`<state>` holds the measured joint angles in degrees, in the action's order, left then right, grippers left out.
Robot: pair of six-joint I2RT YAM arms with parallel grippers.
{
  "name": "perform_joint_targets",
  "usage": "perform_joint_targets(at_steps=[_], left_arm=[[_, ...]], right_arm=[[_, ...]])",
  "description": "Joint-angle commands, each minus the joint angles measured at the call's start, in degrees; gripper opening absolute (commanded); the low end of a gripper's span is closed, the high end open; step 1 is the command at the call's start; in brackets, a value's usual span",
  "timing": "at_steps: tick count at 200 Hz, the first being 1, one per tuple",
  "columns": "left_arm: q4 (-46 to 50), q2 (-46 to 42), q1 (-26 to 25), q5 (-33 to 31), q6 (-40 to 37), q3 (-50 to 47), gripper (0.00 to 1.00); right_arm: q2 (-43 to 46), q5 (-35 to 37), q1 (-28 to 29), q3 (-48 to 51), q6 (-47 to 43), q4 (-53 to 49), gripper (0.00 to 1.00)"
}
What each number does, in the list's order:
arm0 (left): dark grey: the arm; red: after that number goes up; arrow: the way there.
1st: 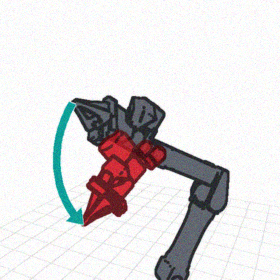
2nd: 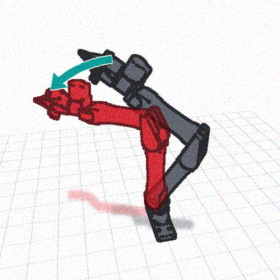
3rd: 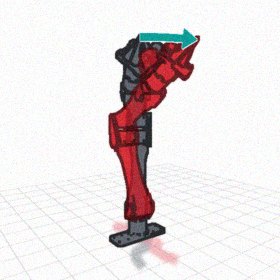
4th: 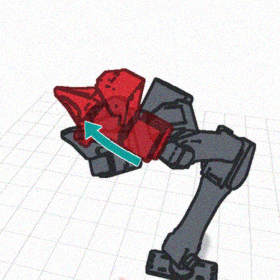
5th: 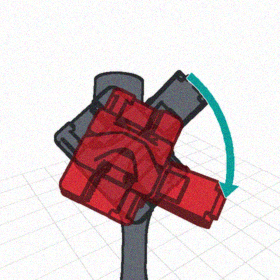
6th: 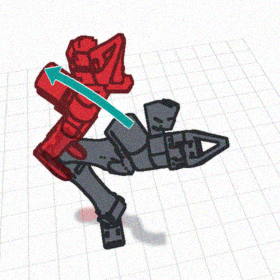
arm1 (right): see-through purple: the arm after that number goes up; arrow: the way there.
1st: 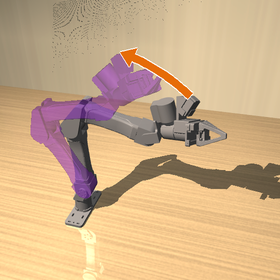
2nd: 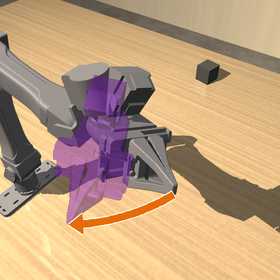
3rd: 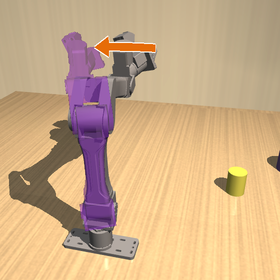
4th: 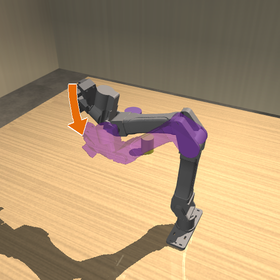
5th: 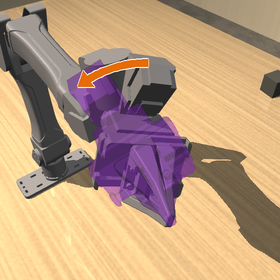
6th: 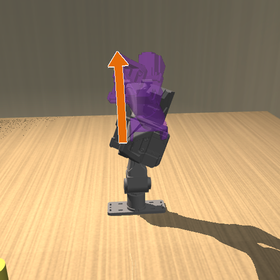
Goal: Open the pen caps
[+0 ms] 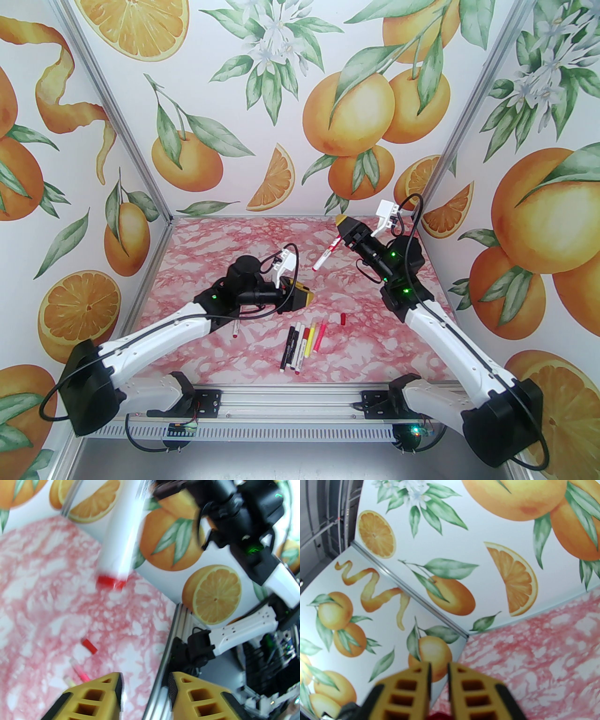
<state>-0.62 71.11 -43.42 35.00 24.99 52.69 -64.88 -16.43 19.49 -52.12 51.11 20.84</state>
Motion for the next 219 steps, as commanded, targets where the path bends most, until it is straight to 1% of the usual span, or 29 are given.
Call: perform_joint_targets(at_steps=[1,12,20,30,45,79,112,133,176,208,219], left_arm=[[3.4,-2.9,2.2,3.7,-1.0,-0.8,0.53],[3.1,-3.7,3.3,5.9,-0.5,-1.1,0.59],[2.7,-3.7,3.9,8.2,-0.1,-0.9,0.62],[2.8,-2.9,4.2,10.8,0.1,-0.1,0.63],[4.2,-1.5,4.3,12.8,-0.8,1.7,0.63],[6.5,1.6,4.6,14.5,-3.5,4.7,0.63],[7.8,3.7,4.8,13.4,-5.7,6.1,0.63],[6.5,4.7,4.8,13.9,-5.2,6.2,0.63],[1.5,5.7,4.3,14.9,-2.2,5.4,0.56],[-2.9,5.6,4.3,15.2,1.4,4.2,0.46],[-4.7,5.5,4.3,15.0,2.8,3.6,0.41]], right_arm=[[2.2,0.7,0.5,1.2,-2.7,-2.8,0.00],[2.3,-0.2,0.6,1.3,-3.0,-3.8,0.00],[2.2,-1.2,0.9,1.2,-3.0,-3.9,0.00],[1.7,-2.2,1.7,1.1,-2.9,-4.0,0.00],[1.0,-3.6,3.6,0.6,-3.3,-4.6,0.00],[-0.6,-6.5,7.1,-0.1,-2.7,-4.3,0.00],[-1.4,-9.2,8.7,-0.8,-2.6,-5.4,0.00],[-1.8,-10.1,9.2,-1.0,-2.5,-6.0,0.00],[-4.9,-9.8,11.9,1.3,0.3,0.6,0.00],[-6.7,-8.0,13.6,2.6,1.1,3.7,0.00],[-6.7,-7.1,14.0,2.9,1.1,3.8,0.00]])
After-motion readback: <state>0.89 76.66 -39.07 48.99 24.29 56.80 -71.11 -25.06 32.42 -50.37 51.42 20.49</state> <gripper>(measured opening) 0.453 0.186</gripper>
